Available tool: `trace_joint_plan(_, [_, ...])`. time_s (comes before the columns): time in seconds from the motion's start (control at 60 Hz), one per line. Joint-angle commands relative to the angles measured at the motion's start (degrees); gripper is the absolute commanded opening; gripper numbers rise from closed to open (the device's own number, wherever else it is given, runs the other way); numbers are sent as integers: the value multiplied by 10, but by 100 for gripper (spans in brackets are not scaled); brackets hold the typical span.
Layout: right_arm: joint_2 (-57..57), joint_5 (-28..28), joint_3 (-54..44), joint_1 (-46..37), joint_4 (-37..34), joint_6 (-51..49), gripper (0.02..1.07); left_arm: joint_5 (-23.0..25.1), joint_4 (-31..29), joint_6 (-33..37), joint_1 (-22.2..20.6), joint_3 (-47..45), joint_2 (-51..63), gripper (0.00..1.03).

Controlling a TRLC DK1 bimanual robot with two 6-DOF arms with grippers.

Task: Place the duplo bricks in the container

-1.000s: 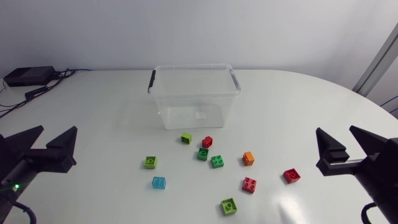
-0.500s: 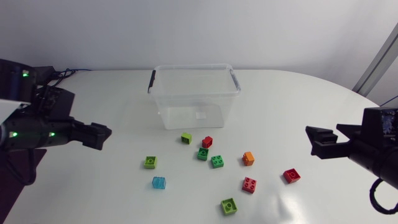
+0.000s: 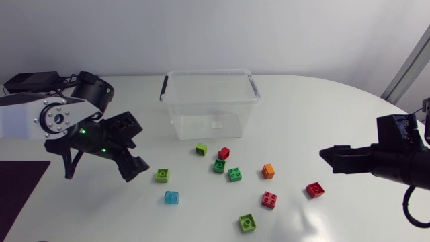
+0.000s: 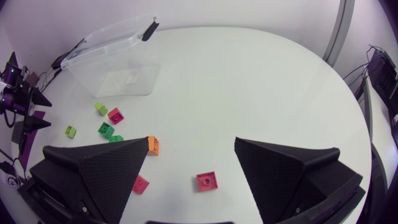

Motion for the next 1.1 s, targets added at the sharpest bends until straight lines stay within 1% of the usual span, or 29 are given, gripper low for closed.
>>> trace_joint_plan(0.0, [28,-10,27,-5,-23,-16,102,13,-8,89,-13,13,28,98])
trace_joint_plan(0.067, [48,-10,44,-4,-52,-30,102,14,-12,131,-21,15,52,97])
trace_joint_plan(0.1, [56,8,53,-2,-78,-48,102,14,-12,147,-25,17,66,96])
trace_joint_plan(0.183, [69,39,61,22,-84,-89,102,16,-12,191,-29,19,94,94])
trace_joint_plan(0.25, [90,36,75,25,-107,-120,102,19,-11,218,-29,24,120,92])
trace_joint_plan(0.317, [124,36,90,25,-125,-166,102,25,-12,247,-29,34,146,87])
trace_joint_plan(0.383, [145,29,98,26,-138,-173,102,33,-12,265,-27,43,158,87])
trace_joint_plan(0.417, [151,19,98,25,-139,-178,102,39,-12,270,-26,48,165,87])
trace_joint_plan(0.483, [168,17,96,25,-136,-183,102,46,-12,282,-24,58,174,87])
trace_joint_plan(0.55, [193,-4,95,26,-131,-182,102,53,-12,285,-23,67,186,87])
trace_joint_plan(0.6, [213,-7,92,26,-121,-182,102,58,-13,290,-24,74,196,85])
trace_joint_plan(0.7, [237,-6,84,25,-102,-184,102,61,-38,301,-29,93,216,77])
trace_joint_plan(0.717, [245,-5,83,26,-101,-185,102,62,-55,310,-31,102,223,74])
trace_joint_plan(0.783, [256,1,83,28,-100,-184,102,65,-87,327,-33,110,231,66])
trace_joint_plan(0.85, [276,17,85,30,-96,-180,102,73,-94,337,-34,110,233,58])
trace_joint_plan(0.883, [287,24,84,30,-90,-178,102,74,-96,340,-35,110,235,58])
trace_joint_plan(0.917, [302,37,81,30,-81,-176,102,77,-96,342,-36,110,238,55])
trace_joint_plan(0.967, [320,56,77,30,-67,-175,101,82,-96,343,-39,110,240,55])
trace_joint_plan(1.05, [337,66,68,29,-55,-177,101,90,-97,343,-44,110,241,55])
trace_joint_plan(1.067, [338,69,66,29,-53,-177,101,93,-99,343,-47,110,241,50])
trace_joint_plan(1.083, [339,71,65,29,-52,-178,101,93,-99,348,-49,110,241,47])
